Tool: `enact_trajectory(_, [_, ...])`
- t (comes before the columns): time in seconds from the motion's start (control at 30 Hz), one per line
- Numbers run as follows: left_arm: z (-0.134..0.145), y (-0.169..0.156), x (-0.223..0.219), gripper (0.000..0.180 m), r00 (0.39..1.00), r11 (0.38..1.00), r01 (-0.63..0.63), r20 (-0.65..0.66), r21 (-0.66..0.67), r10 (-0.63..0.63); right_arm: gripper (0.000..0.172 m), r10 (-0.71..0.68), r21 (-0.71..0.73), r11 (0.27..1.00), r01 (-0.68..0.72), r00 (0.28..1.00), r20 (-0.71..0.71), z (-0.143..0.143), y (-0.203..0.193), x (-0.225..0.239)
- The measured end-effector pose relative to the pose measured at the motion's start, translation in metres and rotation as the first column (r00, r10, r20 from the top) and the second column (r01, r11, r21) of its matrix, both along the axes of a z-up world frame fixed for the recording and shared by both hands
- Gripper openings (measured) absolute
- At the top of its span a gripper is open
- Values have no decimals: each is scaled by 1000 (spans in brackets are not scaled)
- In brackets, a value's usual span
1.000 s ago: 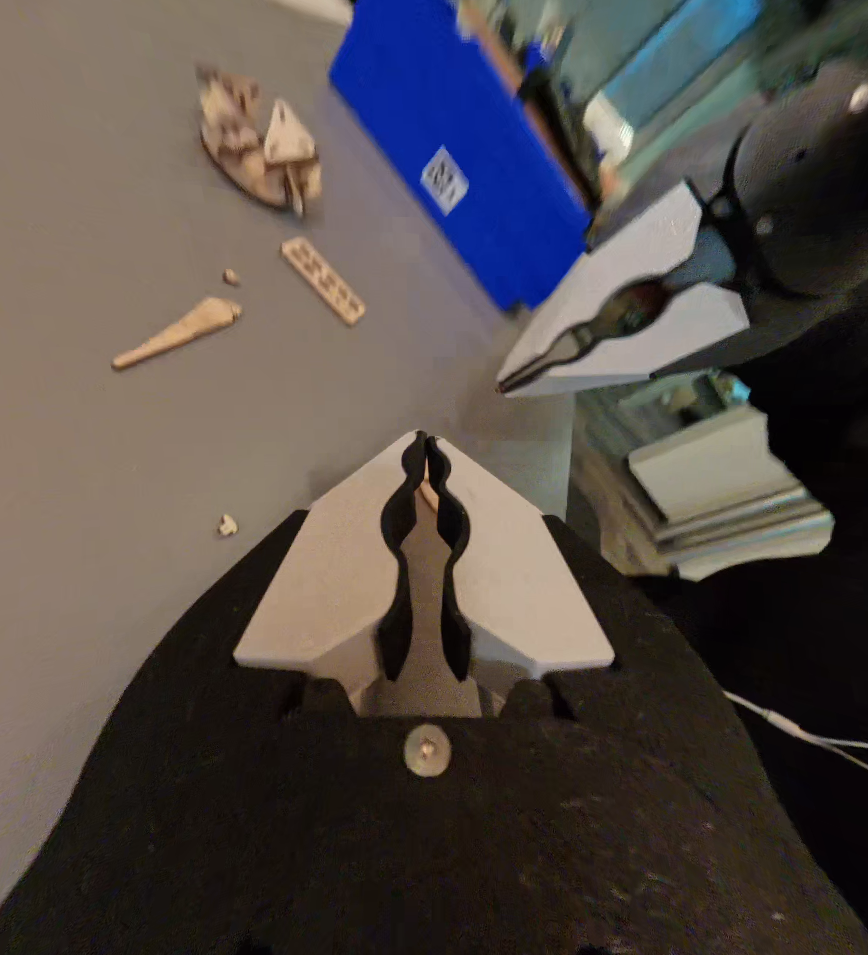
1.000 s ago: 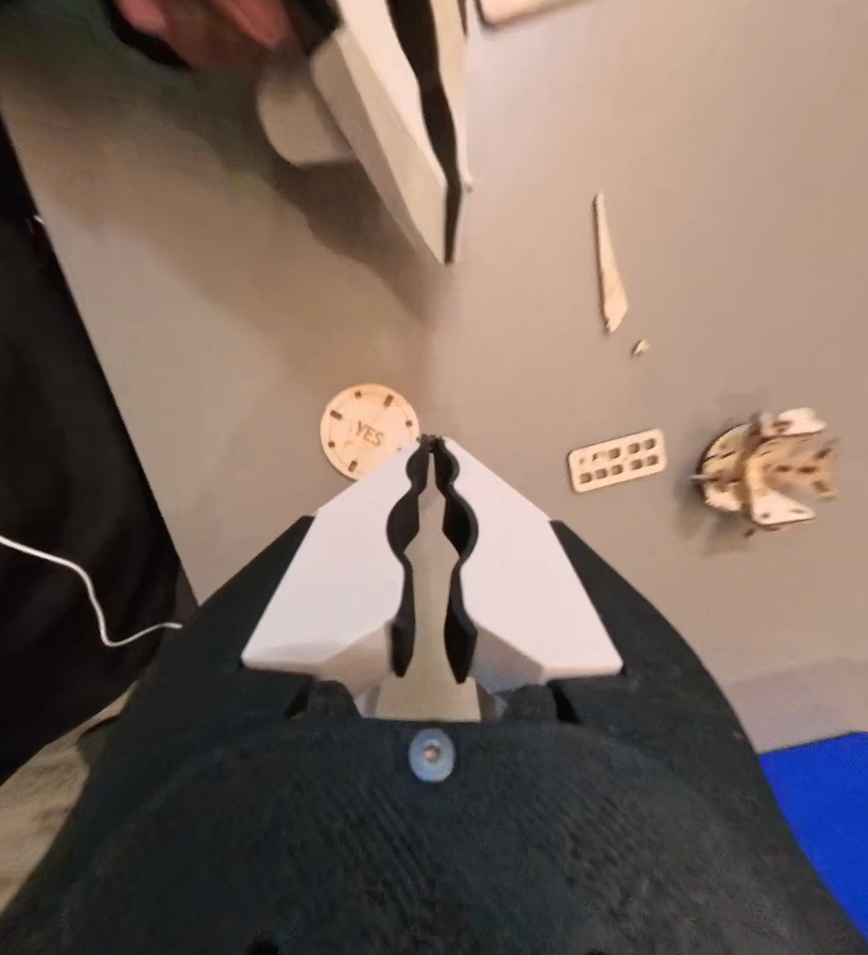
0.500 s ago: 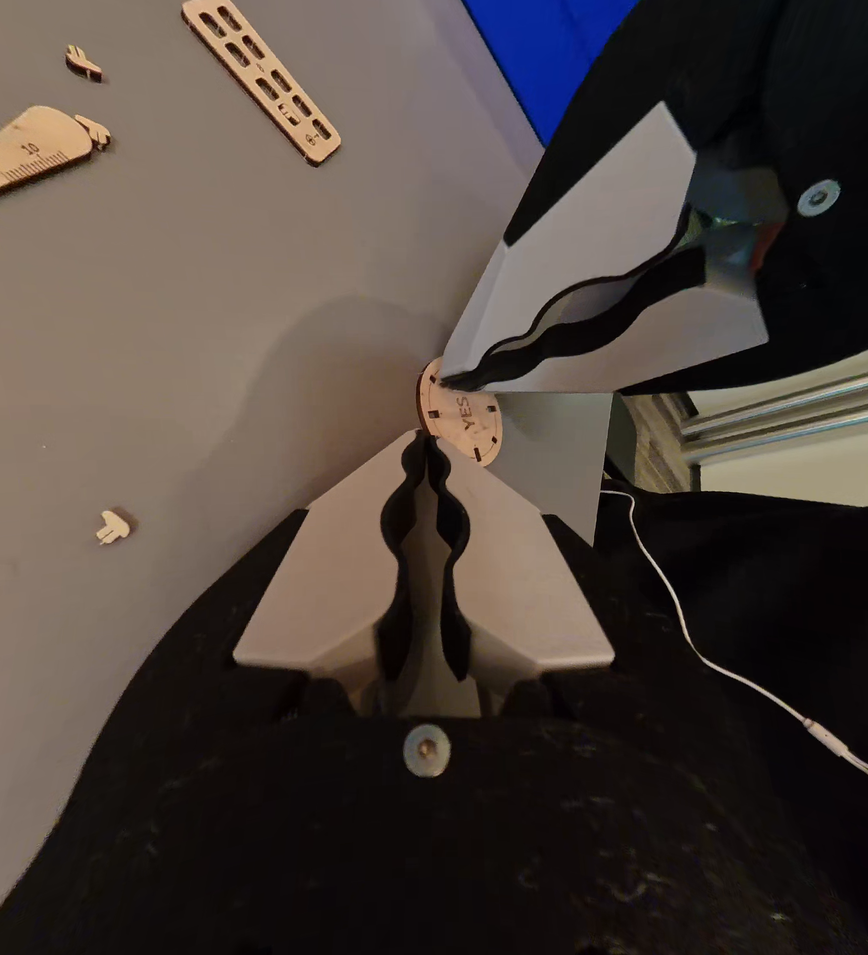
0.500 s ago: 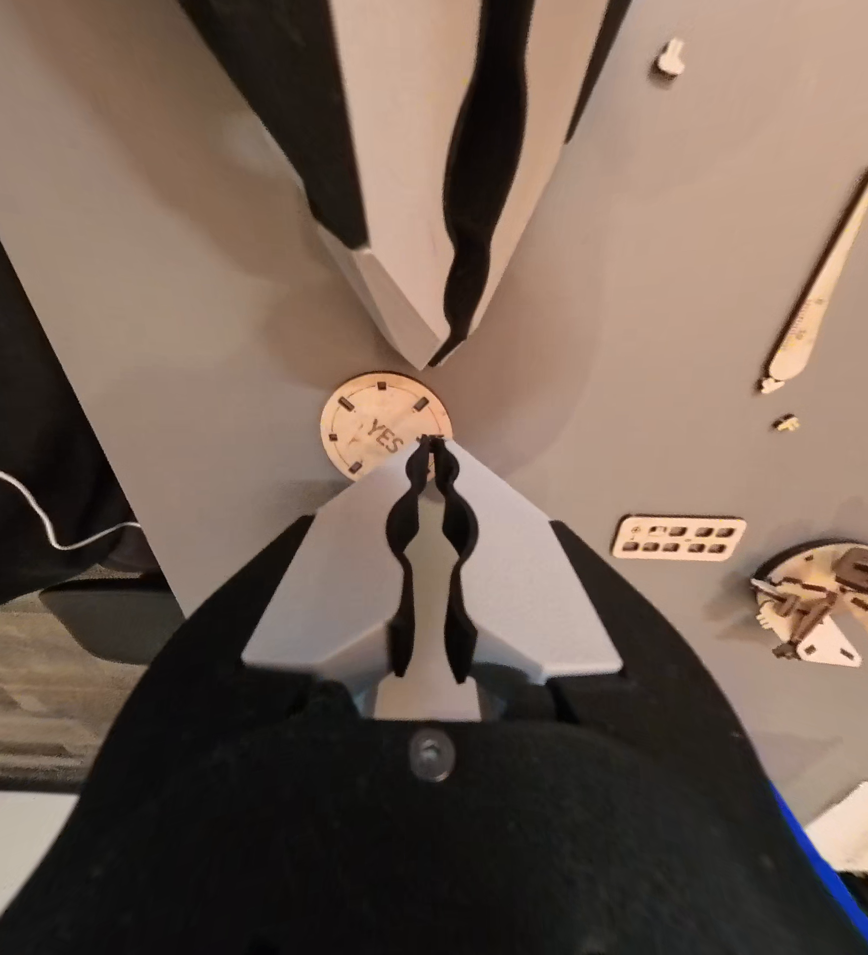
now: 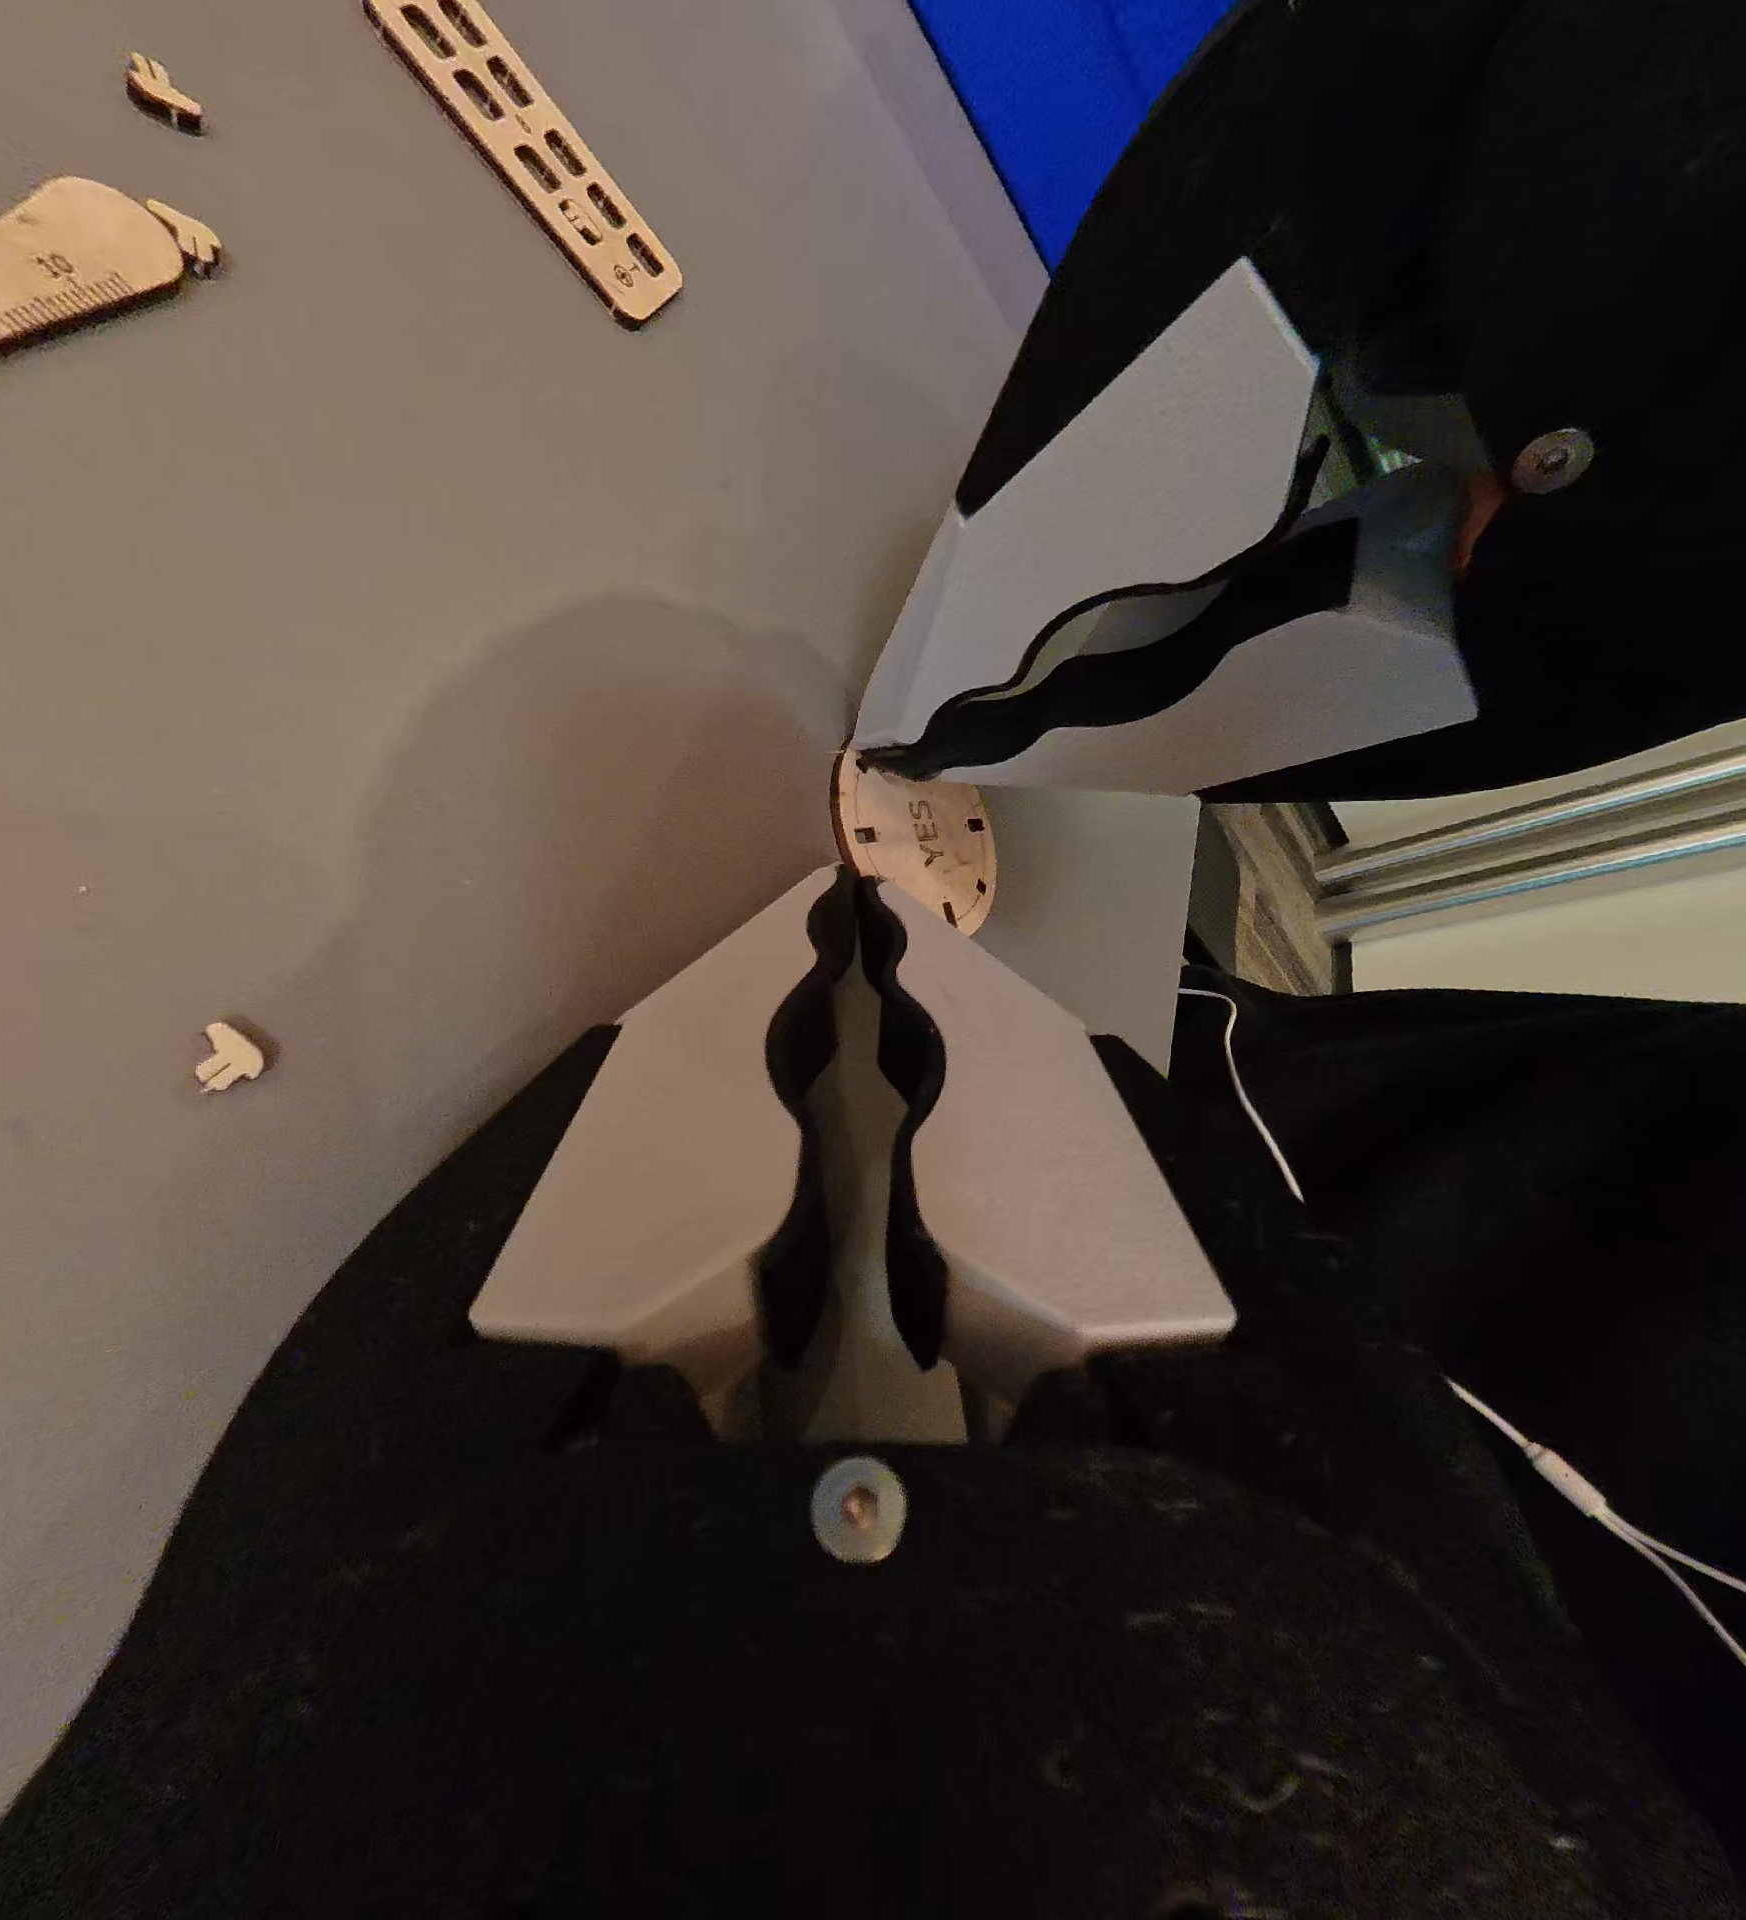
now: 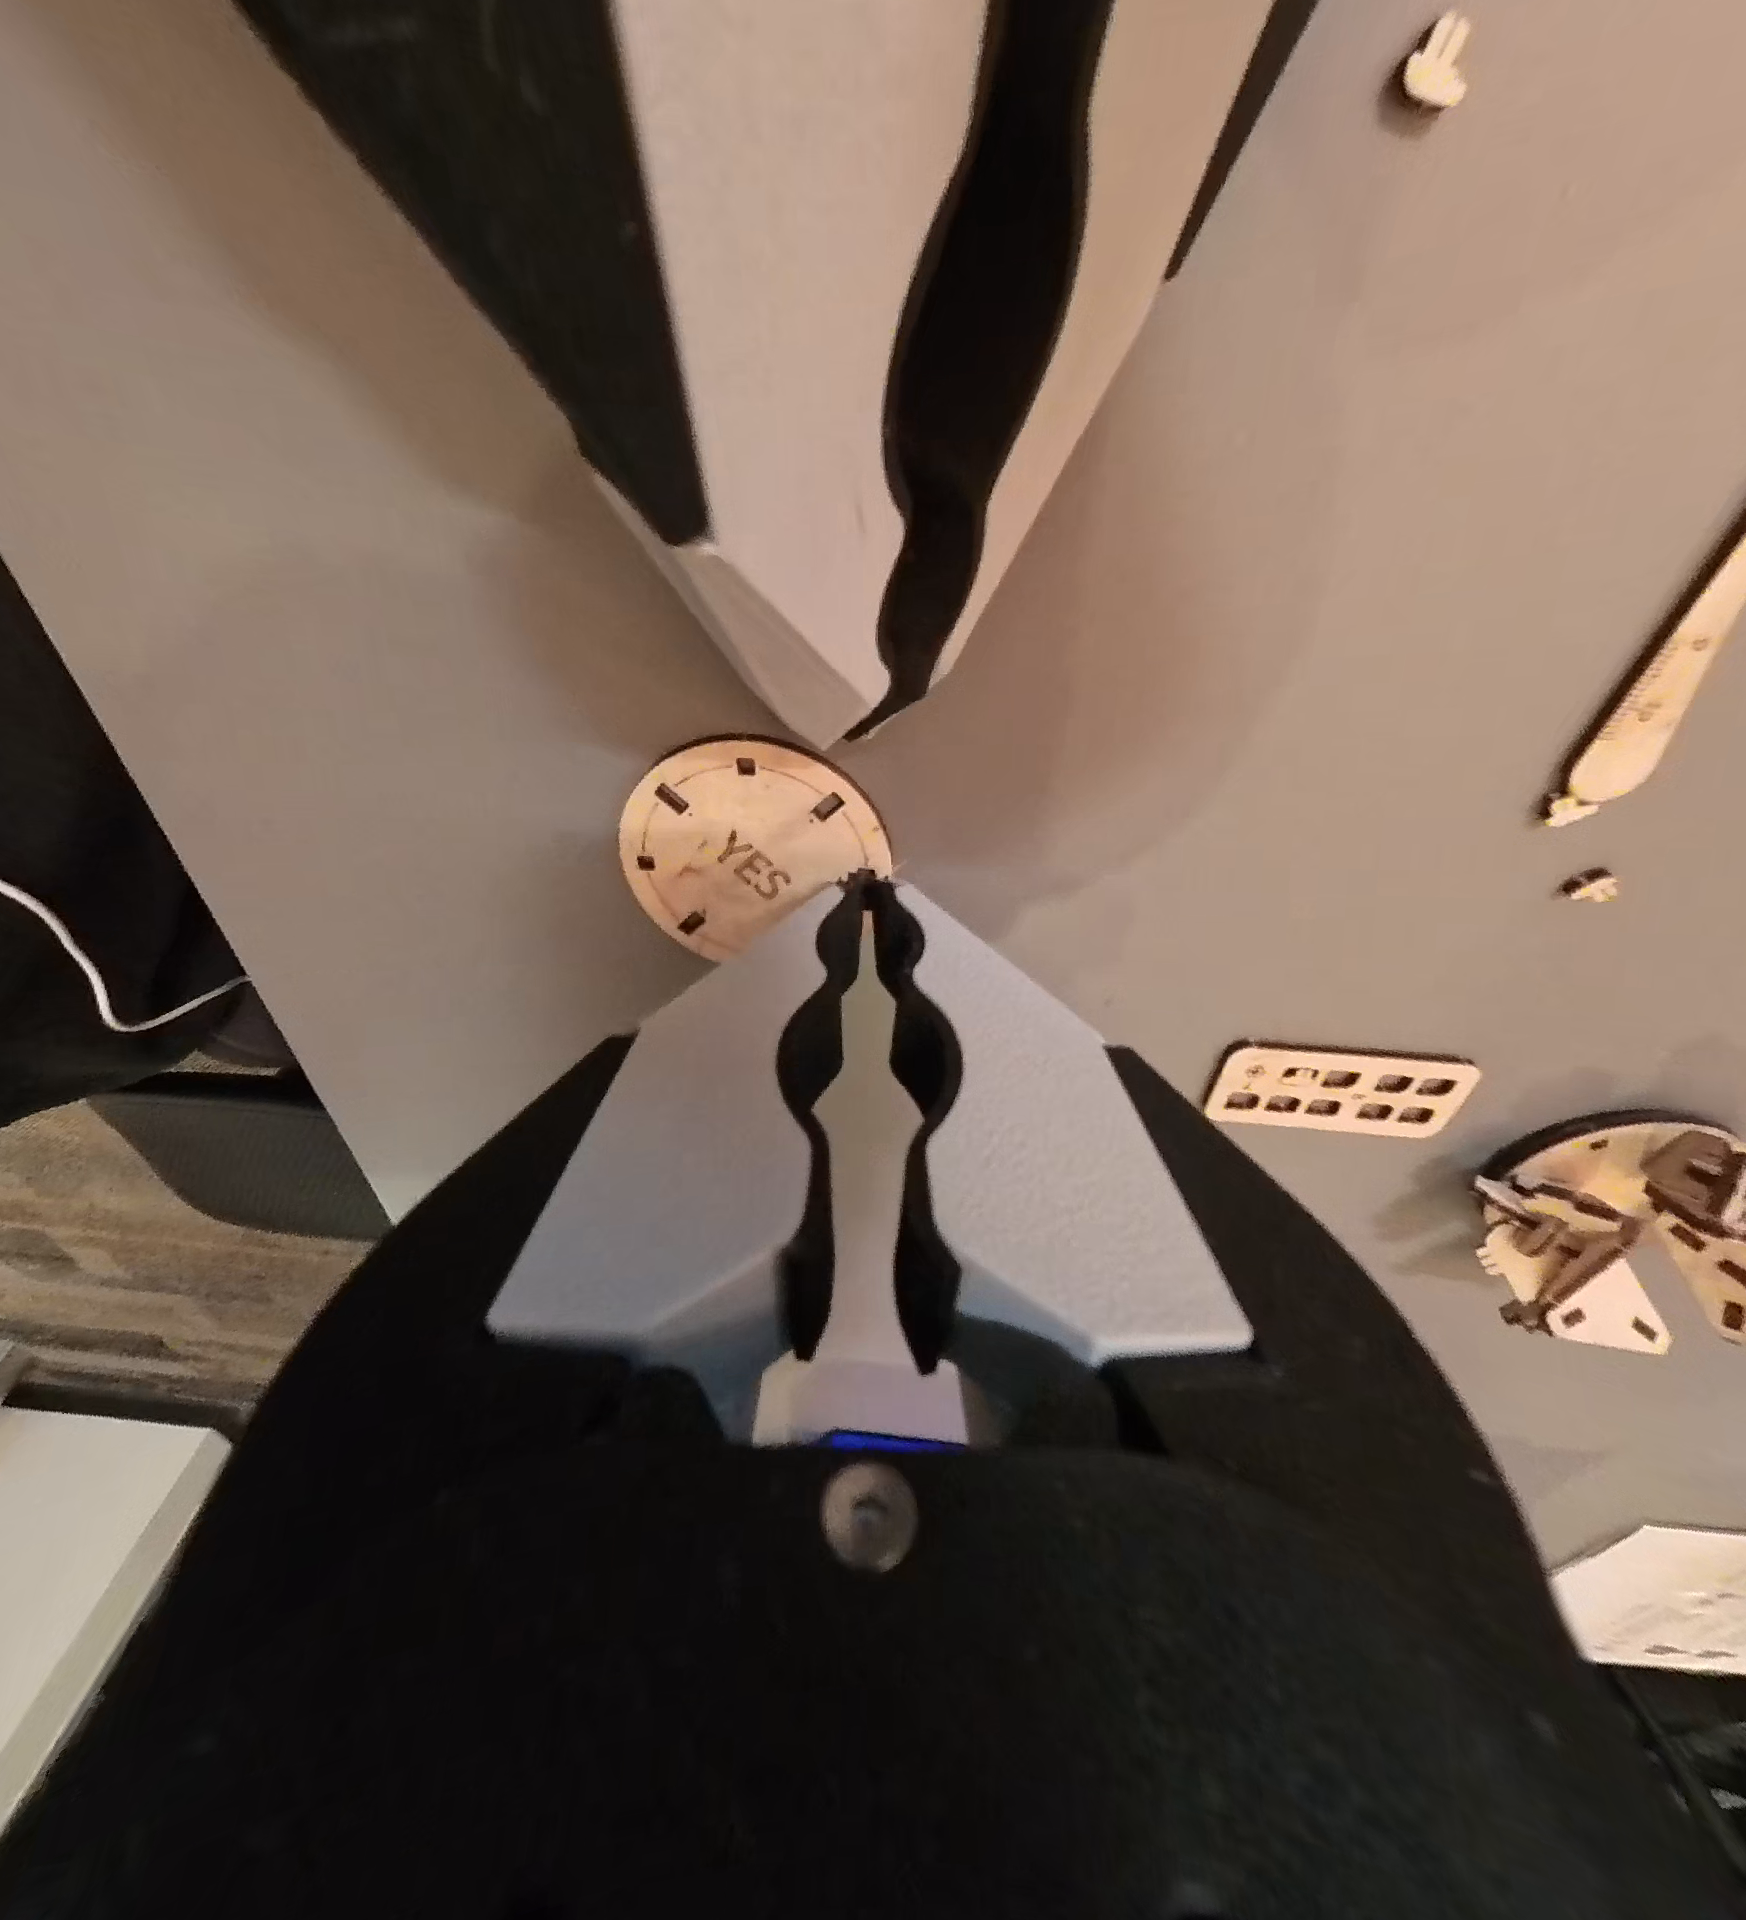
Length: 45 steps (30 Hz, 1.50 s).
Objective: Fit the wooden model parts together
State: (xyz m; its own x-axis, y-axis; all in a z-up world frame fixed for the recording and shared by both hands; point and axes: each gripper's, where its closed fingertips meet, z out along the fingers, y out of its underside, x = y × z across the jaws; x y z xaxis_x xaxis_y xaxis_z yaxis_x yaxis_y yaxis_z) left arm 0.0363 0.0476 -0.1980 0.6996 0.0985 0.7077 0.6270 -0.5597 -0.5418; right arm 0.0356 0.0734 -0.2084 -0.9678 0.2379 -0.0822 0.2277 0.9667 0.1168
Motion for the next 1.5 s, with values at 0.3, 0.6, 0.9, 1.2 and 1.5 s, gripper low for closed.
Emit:
enact_trajectory(0.3, [1, 0, 0, 0, 1000, 1000, 0, 6, 4, 0, 0, 17, 32, 999, -17, 1000, 16, 0, 1, 0])
enact_trajectory(0.6, [1, -1, 0, 0, 1000, 1000, 5, 9, 6, -5, 0, 41, 38, 998, -41, 999, -2, 0, 0, 1])
enact_trajectory(0.9, [1, -1, 0, 0, 1000, 1000, 4, 10, 6, -4, 1, 76, 50, 996, -75, 997, -25, 0, 0, 3])
enact_trajectory(1.2, [1, -1, 0, 0, 1000, 1000, 4, 11, 8, -4, 0, 77, 52, 996, -76, 997, -23, 0, -1, 2])
enact_trajectory(1.5, [1, -1, 0, 0, 1000, 1000, 5, 11, 8, -5, 0, 54, 42, 998, -53, 998, -21, -1, -1, 1])
